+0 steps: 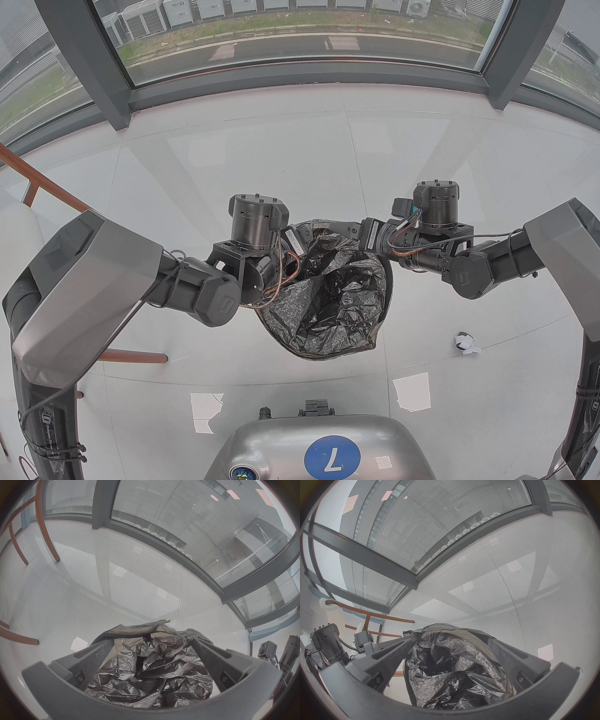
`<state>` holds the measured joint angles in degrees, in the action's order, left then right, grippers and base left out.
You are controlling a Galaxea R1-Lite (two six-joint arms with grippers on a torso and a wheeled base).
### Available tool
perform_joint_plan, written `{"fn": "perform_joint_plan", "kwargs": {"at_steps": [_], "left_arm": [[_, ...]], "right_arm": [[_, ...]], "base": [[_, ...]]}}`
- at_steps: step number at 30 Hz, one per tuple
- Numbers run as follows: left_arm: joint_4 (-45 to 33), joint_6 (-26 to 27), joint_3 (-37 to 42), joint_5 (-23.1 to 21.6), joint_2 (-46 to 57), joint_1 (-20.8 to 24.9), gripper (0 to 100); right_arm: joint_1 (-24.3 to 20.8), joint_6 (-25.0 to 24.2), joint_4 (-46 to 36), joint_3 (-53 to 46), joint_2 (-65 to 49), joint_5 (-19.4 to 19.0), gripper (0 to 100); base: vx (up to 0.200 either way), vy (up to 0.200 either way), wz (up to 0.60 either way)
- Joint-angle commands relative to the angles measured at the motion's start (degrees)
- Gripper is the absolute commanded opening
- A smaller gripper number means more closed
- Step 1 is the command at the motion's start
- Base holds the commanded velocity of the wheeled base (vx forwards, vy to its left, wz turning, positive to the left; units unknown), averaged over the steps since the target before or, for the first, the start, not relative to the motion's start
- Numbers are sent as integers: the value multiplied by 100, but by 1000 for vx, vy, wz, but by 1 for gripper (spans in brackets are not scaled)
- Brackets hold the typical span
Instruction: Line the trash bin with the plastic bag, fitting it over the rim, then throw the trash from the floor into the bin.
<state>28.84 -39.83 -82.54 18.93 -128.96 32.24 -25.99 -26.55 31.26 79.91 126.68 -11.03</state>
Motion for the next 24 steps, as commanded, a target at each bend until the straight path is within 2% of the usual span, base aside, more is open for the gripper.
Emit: {"fn": "perform_joint_plan", "kwargs": {"at_steps": [1, 6, 13, 16, 24], "left_arm": [[16, -8, -34, 5, -23, 1, 100], [16, -16, -122, 5, 56, -8, 100], [16, -87, 1, -30, 715, 36, 100], [16, -87, 467, -91, 1181, 54, 100], [104, -104, 1179, -197, 1304, 80, 100]], "right_arm": [[6, -8, 3, -2, 14, -4, 100], [-3, -17, 3, -2, -47, -4, 100], [-20, -219, -85, -90, -513, -4, 100], [-20, -263, -102, -301, -891, 5, 100], [-11, -272, -120, -564, -1137, 22, 100]], "base": [[0, 0, 0], [0, 0, 0], [0, 0, 0], [0, 0, 0], [0, 0, 0]]}}
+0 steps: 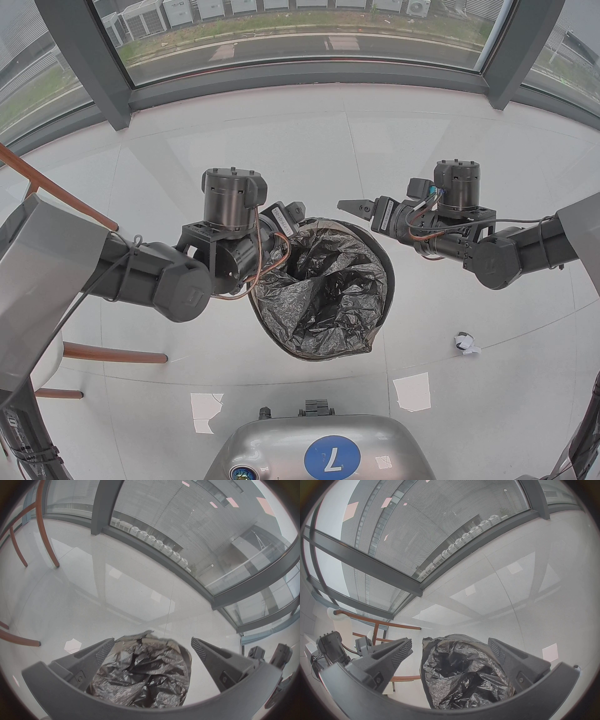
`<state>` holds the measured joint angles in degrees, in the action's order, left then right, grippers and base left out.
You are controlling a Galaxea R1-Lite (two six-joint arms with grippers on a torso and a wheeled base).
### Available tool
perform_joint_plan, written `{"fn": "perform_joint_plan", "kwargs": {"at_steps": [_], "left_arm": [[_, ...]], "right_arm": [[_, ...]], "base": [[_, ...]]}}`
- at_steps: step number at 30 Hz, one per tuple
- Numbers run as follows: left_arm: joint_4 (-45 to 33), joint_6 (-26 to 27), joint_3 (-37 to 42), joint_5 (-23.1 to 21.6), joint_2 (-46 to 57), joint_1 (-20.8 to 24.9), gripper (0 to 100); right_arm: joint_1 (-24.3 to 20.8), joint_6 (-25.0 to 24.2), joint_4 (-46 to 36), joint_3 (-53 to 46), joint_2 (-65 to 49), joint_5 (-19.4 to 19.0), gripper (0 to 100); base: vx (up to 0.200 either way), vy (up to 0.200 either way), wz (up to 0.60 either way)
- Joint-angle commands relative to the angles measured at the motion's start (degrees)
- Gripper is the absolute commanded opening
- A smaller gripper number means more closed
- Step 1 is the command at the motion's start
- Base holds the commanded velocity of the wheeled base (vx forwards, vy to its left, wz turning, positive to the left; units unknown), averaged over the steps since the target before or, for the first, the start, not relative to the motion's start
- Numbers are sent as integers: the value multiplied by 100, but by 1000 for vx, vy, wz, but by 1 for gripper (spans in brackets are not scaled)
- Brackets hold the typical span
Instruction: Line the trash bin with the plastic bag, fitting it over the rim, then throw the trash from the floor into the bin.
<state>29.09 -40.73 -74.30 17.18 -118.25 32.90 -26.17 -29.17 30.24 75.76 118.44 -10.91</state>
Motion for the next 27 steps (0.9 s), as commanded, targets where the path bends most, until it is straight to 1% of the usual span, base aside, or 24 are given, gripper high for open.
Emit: {"fn": "perform_joint_plan", "kwargs": {"at_steps": [1, 2, 8, 9, 11, 12, 13, 15, 17, 18, 19, 20, 23, 24, 27], "left_arm": [[97, -14, 364, -21, 241, 14, 100], [203, 4, 504, -4, 382, 6, 100], [229, 21, 1682, -48, 1524, -47, 100], [229, 21, 1744, -39, 1586, -47, 100], [229, 47, 2236, -30, 2113, -56, 100], [220, 56, 2333, -30, 2227, -56, 100], [211, 83, 2543, -39, 2508, -65, 100], [211, 100, 2728, -65, 2763, -73, 100], [211, 109, 3009, -118, 2974, -65, 100], [220, 109, 3106, -162, 3036, -56, 100], [220, 109, 3106, -162, 3036, -56, 100], [220, 65, 3317, -311, 3247, -38, 100], [229, -40, 3581, -470, 3519, -21, 100], [238, -111, 3677, -487, 3607, -38, 100], [247, -172, 3809, -452, 3677, -65, 100]], "right_arm": [[7, -10, -19, -158, -331, 10, 100], [25, -53, -107, -264, -506, 28, 100], [174, -106, -476, -1292, -1596, 151, 100], [183, -106, -493, -1354, -1649, 168, 100], [227, -97, -651, -1802, -2115, 502, 100], [227, -97, -687, -1890, -2203, 573, 100], [235, -97, -766, -2092, -2405, 739, 100], [244, -97, -827, -2294, -2589, 898, 100], [288, -97, -906, -2549, -2783, 1144, 100], [297, -97, -933, -2628, -2836, 1223, 100], [297, -97, -933, -2628, -2836, 1223, 100], [297, -89, -959, -2909, -2932, 1469, 100], [297, -71, -968, -3279, -3055, 1829, 100], [315, -62, -977, -3428, -3134, 1908, 100], [473, -71, -985, -3709, -3257, 1917, 100]], "base": [[0, 0, 0], [0, 0, 0], [0, 0, 0], [0, 0, 0], [0, 0, 0], [0, 0, 0], [0, 0, 0], [0, 0, 0], [0, 0, 0], [0, 0, 0], [0, 0, 0], [0, 0, 0], [0, 0, 0], [0, 0, 0], [0, 0, 0]]}}
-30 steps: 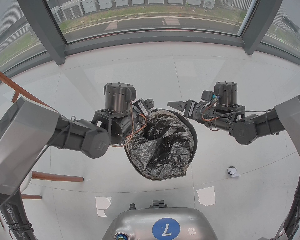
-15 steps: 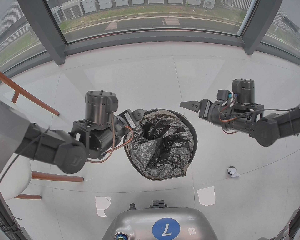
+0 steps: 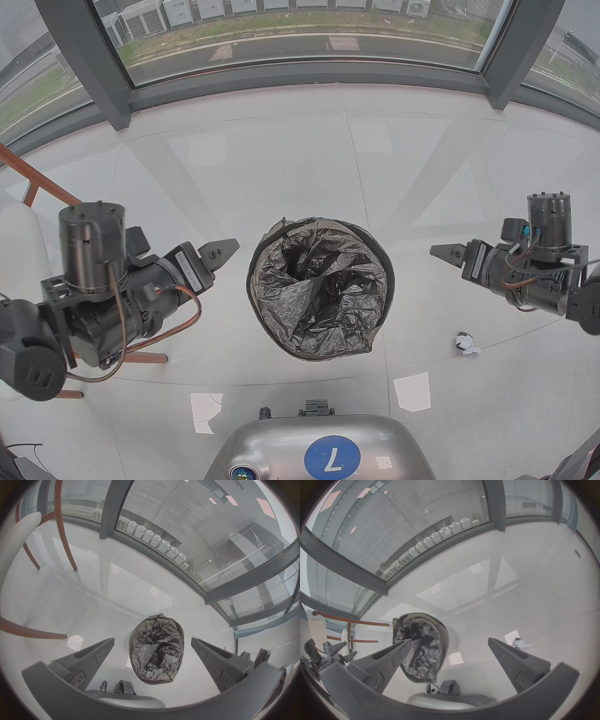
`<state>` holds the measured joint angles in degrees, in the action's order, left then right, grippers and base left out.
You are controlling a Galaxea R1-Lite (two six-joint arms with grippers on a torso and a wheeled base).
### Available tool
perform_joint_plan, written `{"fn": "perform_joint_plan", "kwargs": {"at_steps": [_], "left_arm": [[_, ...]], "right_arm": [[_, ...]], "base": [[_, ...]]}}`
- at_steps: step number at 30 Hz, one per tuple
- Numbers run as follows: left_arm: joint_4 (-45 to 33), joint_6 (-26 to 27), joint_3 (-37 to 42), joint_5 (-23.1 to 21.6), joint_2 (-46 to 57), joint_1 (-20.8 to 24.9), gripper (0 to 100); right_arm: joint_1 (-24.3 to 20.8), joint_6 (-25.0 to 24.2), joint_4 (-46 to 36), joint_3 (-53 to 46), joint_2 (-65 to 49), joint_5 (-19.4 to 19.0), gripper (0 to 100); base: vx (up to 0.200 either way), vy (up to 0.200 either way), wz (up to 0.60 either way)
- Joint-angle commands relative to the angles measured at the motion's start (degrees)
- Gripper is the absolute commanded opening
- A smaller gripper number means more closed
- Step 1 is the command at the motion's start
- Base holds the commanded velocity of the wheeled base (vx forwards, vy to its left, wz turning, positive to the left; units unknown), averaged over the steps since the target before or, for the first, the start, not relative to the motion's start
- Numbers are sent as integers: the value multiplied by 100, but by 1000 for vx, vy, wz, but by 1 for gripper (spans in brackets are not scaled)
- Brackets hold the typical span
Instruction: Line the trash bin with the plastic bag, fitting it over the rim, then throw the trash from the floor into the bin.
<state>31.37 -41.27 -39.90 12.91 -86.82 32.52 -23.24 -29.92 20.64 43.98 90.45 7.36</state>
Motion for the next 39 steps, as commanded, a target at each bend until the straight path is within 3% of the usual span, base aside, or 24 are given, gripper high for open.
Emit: {"fn": "perform_joint_plan", "kwargs": {"at_steps": [1, 9, 14, 18, 22, 25, 31, 39], "left_arm": [[71, -119, 404, -8, 535, -36, 100], [1522, -180, 1406, -280, 675, -9, 100], [1574, -22, 1881, -588, 702, 0, 100], [1601, 242, 1872, -588, 667, 0, 100], [1609, 198, 1705, -588, 640, -9, 100], [1706, 163, 1635, -597, 640, -18, 100], [2233, 84, 1828, -1186, 552, -27, 100], [2233, 84, 1898, -1212, 552, -18, 100]], "right_arm": [[249, 12, -25, -637, -476, 90, 100], [715, 30, -25, -1041, -494, 90, 100], [979, 320, -25, -1173, -459, 99, 100], [1374, 812, 63, -1498, -397, 90, 100], [1656, 891, 98, -1612, -221, 81, 100], [1673, 873, 98, -1603, -186, 72, 100], [1656, 865, 107, -1559, -72, 55, 100], [1647, 865, 107, -1551, -37, 55, 100]], "base": [[0, 0, 0], [0, 0, 0], [0, 0, 0], [0, 0, 0], [0, 0, 0], [0, -133, 0], [0, -200, 0], [0, -200, 0]]}}
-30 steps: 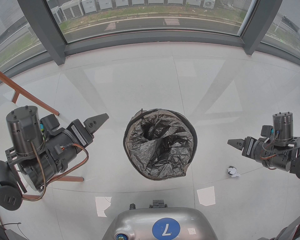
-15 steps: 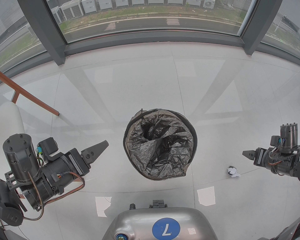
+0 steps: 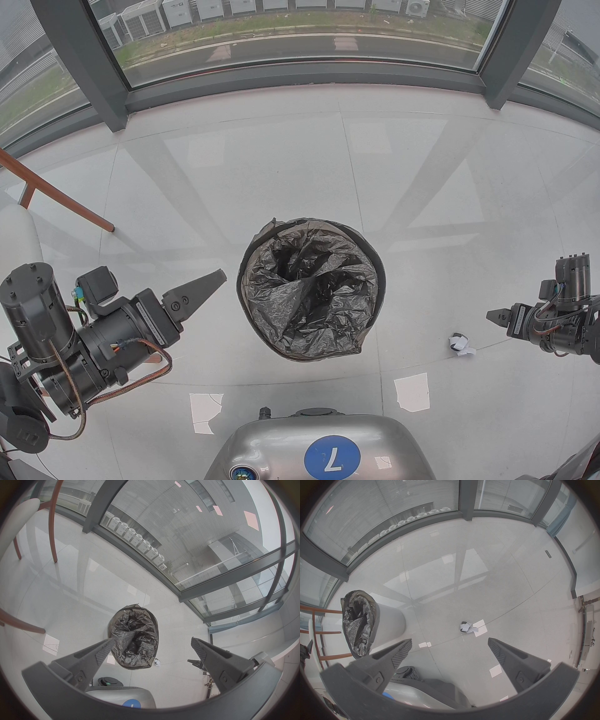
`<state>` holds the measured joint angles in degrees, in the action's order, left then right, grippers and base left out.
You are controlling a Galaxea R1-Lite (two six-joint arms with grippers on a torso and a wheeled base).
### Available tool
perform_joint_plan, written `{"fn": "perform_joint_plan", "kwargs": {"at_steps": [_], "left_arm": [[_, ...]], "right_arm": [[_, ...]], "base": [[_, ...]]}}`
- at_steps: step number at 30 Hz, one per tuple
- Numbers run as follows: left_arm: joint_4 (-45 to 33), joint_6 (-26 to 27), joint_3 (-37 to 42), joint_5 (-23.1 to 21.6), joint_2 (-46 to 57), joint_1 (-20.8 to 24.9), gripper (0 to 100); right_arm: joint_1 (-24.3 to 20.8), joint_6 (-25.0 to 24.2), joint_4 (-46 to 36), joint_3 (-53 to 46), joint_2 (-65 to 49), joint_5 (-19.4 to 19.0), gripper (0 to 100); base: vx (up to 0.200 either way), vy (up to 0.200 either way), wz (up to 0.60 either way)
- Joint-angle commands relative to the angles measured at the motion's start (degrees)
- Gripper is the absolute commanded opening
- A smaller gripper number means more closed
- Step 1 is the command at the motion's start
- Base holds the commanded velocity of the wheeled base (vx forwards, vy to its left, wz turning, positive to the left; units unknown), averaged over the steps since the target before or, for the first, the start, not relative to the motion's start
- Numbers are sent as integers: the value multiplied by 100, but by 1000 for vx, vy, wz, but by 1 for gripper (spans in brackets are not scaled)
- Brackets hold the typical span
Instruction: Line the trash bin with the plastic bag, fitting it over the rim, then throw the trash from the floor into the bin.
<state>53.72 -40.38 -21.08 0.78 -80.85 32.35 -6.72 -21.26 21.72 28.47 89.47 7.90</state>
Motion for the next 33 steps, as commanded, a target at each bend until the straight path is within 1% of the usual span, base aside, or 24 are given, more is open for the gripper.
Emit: {"fn": "perform_joint_plan", "kwargs": {"at_steps": [1, 3, 5, 6, 11, 17, 21, 26, 33], "left_arm": [[-2, -5, 25, 1, -45, -1, 100], [-2, 21, 25, 10, -45, -1, 100], [-20, 56, 16, 107, -54, -10, 100], [-20, 82, 16, 177, -54, -1, 100], [-11, 197, -10, 836, -151, 8, 100], [24, 170, -116, 924, -212, -10, 100], [94, 82, -336, 1109, -212, -19, 100], [297, -5, -336, 1126, -221, -10, 100], [305, 21, -195, 1117, -221, 8, 100]], "right_arm": [[-14, -1, -1, -8, 71, 1, 100], [-23, -1, -1, -34, 71, -8, 100], [-40, -1, -1, -43, 71, -8, 100], [-40, -1, -1, -34, 80, -8, 100], [-40, 8, -1, 19, 185, -8, 100], [-49, 8, -1, 19, 255, -8, 100], [-40, -1, -1, 19, 273, -8, 100], [-40, -1, -1, 10, 282, -8, 100], [-49, -1, 7, 19, 379, 1, 100]], "base": [[0, -200, 0], [0, -200, 0], [0, -200, 0], [0, 0, 0], [0, 0, 0], [0, 0, 0], [0, 0, 0], [0, 0, 0], [-200, 0, 0]]}}
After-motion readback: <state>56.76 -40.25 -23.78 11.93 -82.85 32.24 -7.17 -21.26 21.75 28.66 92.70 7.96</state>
